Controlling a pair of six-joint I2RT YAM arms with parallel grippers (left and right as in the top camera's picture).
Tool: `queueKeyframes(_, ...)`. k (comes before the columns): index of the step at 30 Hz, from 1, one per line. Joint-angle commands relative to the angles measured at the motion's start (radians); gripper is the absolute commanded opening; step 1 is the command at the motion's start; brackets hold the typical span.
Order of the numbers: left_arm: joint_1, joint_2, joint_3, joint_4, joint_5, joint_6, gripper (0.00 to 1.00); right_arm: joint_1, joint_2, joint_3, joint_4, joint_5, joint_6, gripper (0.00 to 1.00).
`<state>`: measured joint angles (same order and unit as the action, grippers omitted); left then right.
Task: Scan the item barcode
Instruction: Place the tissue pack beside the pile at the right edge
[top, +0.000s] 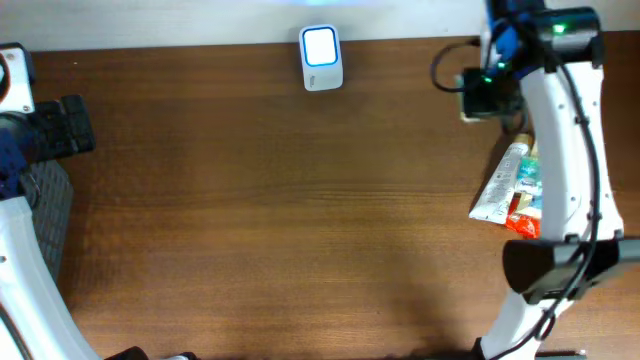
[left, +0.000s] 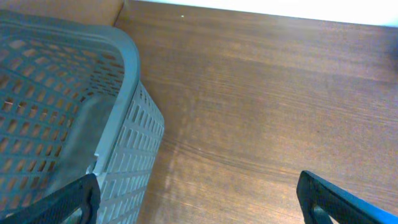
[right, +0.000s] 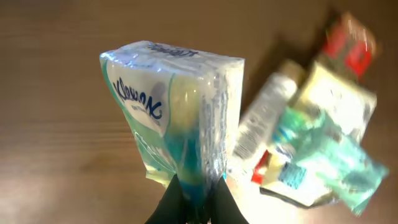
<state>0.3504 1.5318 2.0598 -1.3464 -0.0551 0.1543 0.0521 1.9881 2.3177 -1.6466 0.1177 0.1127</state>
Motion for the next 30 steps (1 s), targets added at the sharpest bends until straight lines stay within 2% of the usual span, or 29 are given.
queueKeyframes(1, 0.006, 0.002, 0.003, -0.001, 0.011, 0.012, 0.99, -0.104, 0.028, -0.245, 0.092, 0.011, 0.061, 0.04)
queueKeyframes(4, 0.006, 0.002, 0.003, -0.001, 0.011, 0.012, 0.99, -0.157, 0.029, -0.514, 0.274, 0.01, 0.061, 0.04)
queueKeyframes(7, 0.006, 0.002, 0.003, -0.001, 0.01, 0.012, 0.99, -0.185, 0.029, -0.701, 0.46, 0.009, 0.061, 0.05)
queueKeyframes(9, 0.006, 0.002, 0.003, -0.001, 0.011, 0.012, 0.99, -0.185, 0.029, -0.732, 0.492, 0.009, 0.061, 0.36)
queueKeyframes(12, 0.006, 0.002, 0.003, -0.001, 0.01, 0.012, 0.99, -0.185, 0.028, -0.716, 0.483, -0.004, 0.061, 0.68)
queueKeyframes(15, 0.006, 0.002, 0.003, -0.001, 0.01, 0.012, 0.99, -0.18, 0.018, -0.615, 0.402, -0.076, 0.058, 0.73)
queueKeyframes(17, 0.006, 0.002, 0.003, -0.001, 0.011, 0.012, 0.99, -0.163, 0.004, -0.467, 0.296, -0.098, 0.042, 0.78)
queueKeyframes(19, 0.006, 0.002, 0.003, -0.001, 0.01, 0.012, 0.99, -0.148, -0.002, -0.304, 0.193, -0.245, 0.024, 0.79)
queueKeyframes(20, 0.006, 0.002, 0.003, -0.001, 0.011, 0.012, 0.99, -0.133, -0.004, -0.207, 0.139, -0.326, -0.011, 0.93)
queueKeyframes(21, 0.006, 0.002, 0.003, -0.001, 0.011, 0.012, 0.99, -0.119, -0.006, -0.124, 0.091, -0.344, -0.011, 0.99)
queueKeyframes(25, 0.006, 0.002, 0.003, -0.001, 0.01, 0.012, 0.99, -0.048, -0.049, 0.188, -0.052, -0.351, -0.006, 0.99)
queueKeyframes(30, 0.006, 0.002, 0.003, -0.001, 0.01, 0.012, 0.99, 0.126, -0.238, 0.224, -0.051, -0.373, 0.004, 0.99)
